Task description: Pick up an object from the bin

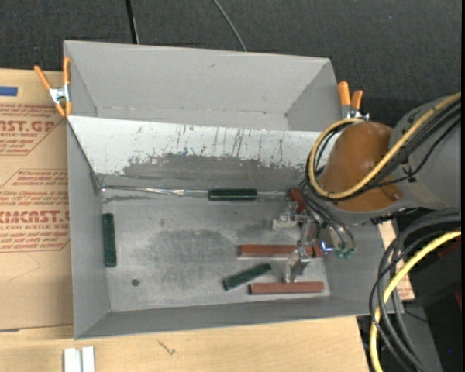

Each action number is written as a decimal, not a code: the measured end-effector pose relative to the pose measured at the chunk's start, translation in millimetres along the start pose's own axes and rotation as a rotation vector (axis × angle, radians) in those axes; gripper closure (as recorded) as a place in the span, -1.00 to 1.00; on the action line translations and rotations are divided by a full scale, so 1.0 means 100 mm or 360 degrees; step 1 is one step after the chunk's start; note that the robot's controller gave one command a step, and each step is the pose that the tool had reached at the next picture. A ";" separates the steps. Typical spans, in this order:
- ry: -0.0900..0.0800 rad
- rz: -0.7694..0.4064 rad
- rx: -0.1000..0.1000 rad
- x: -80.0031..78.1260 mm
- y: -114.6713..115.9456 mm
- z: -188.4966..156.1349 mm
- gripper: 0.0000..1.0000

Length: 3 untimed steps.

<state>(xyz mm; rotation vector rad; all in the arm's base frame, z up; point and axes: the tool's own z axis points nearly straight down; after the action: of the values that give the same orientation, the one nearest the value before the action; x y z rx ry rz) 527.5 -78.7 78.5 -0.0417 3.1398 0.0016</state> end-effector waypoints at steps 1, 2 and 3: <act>-0.0024 -0.0094 0.0011 -0.04 0.02 0.03 1.00; -0.0024 -0.0093 0.0011 -0.04 0.02 0.03 1.00; -0.0017 -0.0094 0.0009 -0.02 0.02 0.01 1.00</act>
Offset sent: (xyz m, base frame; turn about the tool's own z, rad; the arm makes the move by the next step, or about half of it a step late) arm 0.0000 0.0000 0.0000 0.0000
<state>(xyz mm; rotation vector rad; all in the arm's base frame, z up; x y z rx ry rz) 529.8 -76.8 78.0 -0.1335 3.1267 -0.0072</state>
